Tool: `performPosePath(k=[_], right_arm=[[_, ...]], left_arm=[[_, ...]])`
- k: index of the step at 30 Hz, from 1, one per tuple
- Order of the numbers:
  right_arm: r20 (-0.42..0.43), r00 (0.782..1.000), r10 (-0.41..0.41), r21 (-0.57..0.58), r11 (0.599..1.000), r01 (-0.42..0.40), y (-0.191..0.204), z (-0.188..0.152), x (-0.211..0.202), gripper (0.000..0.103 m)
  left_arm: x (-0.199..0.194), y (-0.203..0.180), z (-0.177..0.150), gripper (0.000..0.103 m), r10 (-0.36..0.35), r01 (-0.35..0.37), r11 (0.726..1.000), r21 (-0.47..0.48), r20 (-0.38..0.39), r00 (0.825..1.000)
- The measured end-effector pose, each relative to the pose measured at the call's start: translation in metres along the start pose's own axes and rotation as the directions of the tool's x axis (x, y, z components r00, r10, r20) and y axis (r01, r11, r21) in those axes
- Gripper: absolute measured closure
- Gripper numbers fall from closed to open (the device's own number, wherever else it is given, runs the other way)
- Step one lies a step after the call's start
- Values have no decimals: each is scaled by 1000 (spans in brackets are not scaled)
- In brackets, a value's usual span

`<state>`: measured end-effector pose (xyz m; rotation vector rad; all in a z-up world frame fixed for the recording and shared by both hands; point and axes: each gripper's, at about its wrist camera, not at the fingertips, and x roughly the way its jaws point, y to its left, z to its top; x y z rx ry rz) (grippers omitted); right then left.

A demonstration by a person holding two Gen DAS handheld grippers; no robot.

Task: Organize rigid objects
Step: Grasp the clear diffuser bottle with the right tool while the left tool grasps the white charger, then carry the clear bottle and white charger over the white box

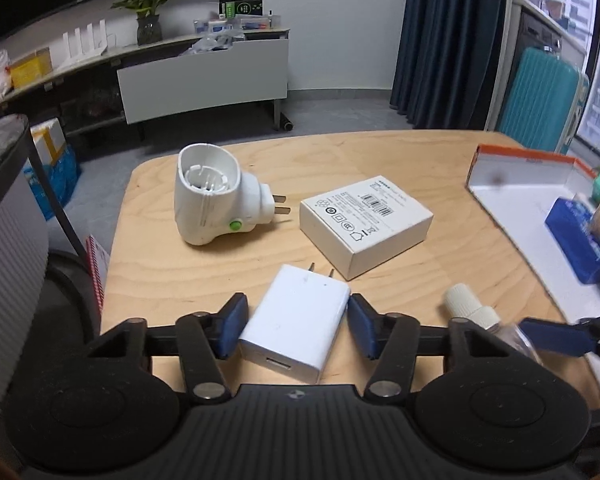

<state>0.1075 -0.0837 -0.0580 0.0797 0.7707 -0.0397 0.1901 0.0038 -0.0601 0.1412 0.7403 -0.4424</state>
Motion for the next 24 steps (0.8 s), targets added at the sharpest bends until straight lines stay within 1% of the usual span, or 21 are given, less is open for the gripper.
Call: performPosePath(k=[1,2,6,10,15,18,24], right_arm=[[-3,1000,1,-1,1000,-1,0,0,0,43],[-2,1000,4,1,1000,-4,-1,1,0,43],[7,1000,8,31,999,-8,-8,-1,-6,43],[38,999,17,27,999,-18,-11,-1,-20,43],[84,995,45,21,999,-47,-14,2,-43,43],[95,994,54,12,998,-55,-14,3,-52,43],[85,994,68,-2,998,-68,-19,-6,-65,43]], left_arm=[[-2,1,-1,60,-3,3,1000,-9,4,1000],[-3,1,-2,62,-3,3,1000,-14,6,1000],[-11,3,-8,62,-3,3,998,-56,8,1000],[-21,6,-14,62,-9,10,994,-110,7,1000],[-45,-2,-16,62,10,-5,993,-119,44,999],[-58,-9,-21,62,5,3,990,-138,62,998],[-67,-19,-43,62,20,-17,989,-148,19,1000]])
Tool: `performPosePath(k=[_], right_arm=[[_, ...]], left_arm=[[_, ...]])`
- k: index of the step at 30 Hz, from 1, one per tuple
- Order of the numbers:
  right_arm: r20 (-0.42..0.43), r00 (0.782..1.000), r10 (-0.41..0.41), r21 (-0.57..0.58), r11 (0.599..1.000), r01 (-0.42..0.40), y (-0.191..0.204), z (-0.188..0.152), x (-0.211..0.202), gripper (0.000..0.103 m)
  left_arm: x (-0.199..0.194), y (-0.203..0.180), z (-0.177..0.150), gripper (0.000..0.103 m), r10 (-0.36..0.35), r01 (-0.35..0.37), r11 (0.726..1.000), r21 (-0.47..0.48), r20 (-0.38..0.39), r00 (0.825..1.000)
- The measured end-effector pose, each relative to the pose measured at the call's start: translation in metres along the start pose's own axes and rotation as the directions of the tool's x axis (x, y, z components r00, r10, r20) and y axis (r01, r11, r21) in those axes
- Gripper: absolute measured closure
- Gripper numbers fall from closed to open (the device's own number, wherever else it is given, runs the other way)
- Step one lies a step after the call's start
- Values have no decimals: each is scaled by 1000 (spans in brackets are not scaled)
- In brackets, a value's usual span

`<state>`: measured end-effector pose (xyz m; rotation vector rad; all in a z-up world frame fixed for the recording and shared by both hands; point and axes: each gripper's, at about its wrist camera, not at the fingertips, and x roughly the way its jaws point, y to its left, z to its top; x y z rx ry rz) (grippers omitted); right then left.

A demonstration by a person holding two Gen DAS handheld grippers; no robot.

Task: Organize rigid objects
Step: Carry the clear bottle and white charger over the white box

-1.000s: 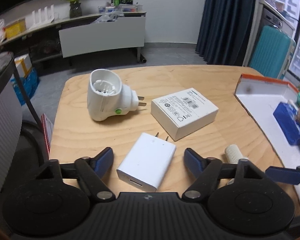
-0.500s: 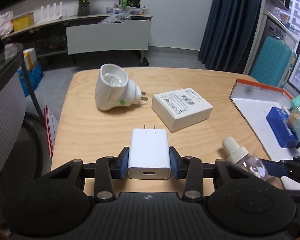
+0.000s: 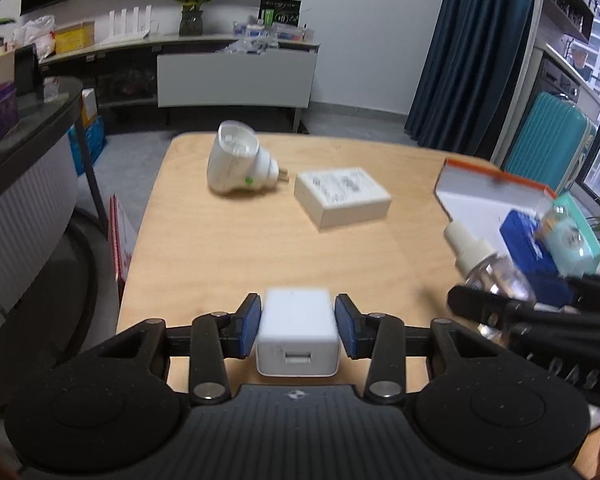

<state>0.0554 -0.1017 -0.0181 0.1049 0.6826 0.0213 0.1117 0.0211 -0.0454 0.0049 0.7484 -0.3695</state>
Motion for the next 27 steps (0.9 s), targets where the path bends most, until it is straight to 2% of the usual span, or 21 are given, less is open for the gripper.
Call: performPosePath(k=[7,13,18,27], right_arm=[[-1,1000,17,11,1000,-17,-3,-6,-7,43],[-8,1000,29,20,999,-29,-7,-8,-8,43],[5,999,46,21,999,-46,-8,-6,-14,43],[54,996,71,-17,997,-70,-13,0,-43,43]], left_arm=[[12,0,-9,57,37,-37,999,10,-12,999],[11,-5,-12,62,70,-70,997,17,11,998],[-6,-7,-13,62,73,-72,996,-51,24,997],[-54,-32,-8,62,79,-70,992,-104,91,993]])
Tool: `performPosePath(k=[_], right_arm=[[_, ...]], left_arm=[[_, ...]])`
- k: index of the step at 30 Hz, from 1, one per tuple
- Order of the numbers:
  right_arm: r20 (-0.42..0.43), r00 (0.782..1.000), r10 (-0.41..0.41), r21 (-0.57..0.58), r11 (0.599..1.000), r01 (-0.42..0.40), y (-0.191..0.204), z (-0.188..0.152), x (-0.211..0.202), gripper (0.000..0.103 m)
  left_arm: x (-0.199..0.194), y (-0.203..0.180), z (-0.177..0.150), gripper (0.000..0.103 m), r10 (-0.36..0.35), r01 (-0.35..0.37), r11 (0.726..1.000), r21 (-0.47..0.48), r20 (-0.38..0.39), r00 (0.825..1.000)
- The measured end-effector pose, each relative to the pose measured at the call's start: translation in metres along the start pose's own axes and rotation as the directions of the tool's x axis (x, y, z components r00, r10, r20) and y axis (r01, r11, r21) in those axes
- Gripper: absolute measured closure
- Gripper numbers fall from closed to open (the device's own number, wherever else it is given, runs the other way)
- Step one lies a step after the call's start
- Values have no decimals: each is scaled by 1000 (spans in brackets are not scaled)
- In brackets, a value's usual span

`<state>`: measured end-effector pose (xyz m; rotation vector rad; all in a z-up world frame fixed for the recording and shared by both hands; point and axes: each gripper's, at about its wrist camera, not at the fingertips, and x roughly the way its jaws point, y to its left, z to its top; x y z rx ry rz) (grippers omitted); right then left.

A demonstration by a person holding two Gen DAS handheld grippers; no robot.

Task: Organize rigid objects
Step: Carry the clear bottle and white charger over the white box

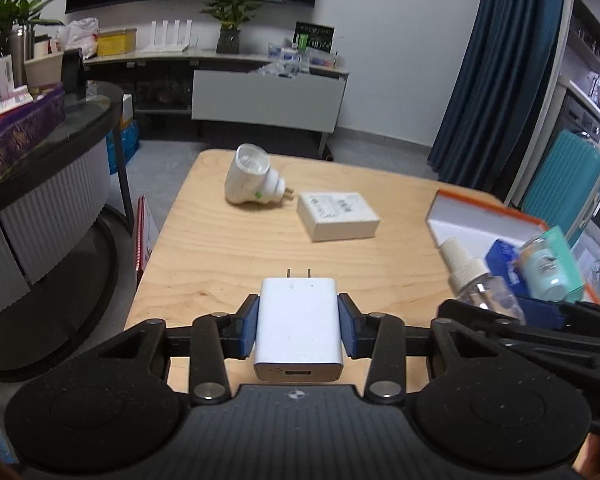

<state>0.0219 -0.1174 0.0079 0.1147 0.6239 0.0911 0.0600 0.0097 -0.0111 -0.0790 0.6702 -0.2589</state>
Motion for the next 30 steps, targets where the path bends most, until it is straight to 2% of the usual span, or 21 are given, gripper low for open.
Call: performPosePath(k=[15,30], right_arm=[[70,998,3,-45,999,0,-23,4,-54,43],[129,991,-21,-33,999,25,-44,-2,-95,43]], left_arm=[[-38,-37,-6,62,43,-41,998,-49,40,998],[-57,-74,-15,62,-1,2,1000,-21,53,999]])
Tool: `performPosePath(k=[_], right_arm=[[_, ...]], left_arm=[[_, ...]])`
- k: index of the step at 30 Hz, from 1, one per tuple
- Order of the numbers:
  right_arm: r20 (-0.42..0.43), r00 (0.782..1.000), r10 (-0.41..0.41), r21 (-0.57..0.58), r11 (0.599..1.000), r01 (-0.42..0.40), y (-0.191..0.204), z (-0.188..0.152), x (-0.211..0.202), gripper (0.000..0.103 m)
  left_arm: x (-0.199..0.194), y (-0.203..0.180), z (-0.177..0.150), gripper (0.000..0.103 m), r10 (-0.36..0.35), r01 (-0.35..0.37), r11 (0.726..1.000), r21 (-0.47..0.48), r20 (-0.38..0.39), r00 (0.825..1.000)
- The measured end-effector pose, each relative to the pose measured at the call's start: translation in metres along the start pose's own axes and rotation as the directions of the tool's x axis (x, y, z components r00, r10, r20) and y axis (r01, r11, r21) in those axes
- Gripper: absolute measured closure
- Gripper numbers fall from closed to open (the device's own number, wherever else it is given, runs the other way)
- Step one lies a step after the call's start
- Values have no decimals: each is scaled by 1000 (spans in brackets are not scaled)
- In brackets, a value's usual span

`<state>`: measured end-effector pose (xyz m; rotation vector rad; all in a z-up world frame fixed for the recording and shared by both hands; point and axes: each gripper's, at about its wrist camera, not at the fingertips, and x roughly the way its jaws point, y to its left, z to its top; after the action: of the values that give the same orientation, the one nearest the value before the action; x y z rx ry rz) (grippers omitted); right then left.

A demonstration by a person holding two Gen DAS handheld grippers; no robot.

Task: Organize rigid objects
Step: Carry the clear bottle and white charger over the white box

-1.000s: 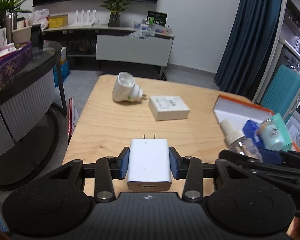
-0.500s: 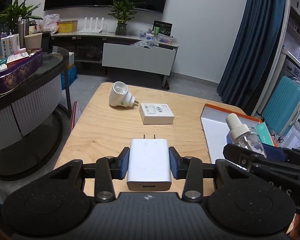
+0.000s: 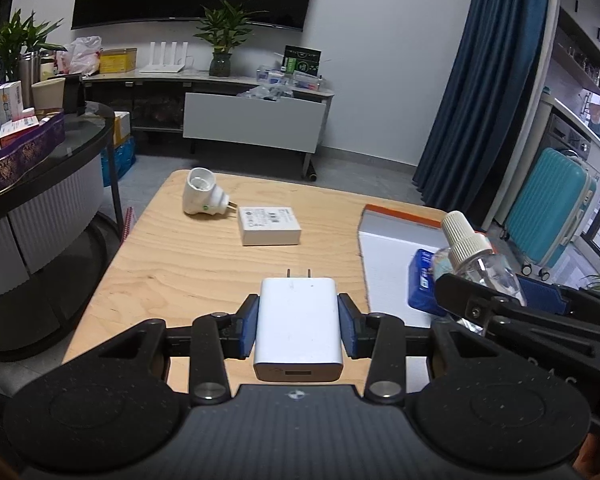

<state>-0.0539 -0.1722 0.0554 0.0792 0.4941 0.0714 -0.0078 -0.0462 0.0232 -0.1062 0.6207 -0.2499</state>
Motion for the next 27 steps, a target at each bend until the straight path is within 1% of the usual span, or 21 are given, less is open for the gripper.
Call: performPosePath(k=[16,27], right_arm=[[28,999,-41,23,999,41,-16,-2,-19,43],[30,998,-57,37,998,56,-23,-3,-21,43]], left_arm=[[-6,-24,-3,62,-39,39,999,36,14,999],[-6,-32,-4,62,-56,55,997,48,12,998]])
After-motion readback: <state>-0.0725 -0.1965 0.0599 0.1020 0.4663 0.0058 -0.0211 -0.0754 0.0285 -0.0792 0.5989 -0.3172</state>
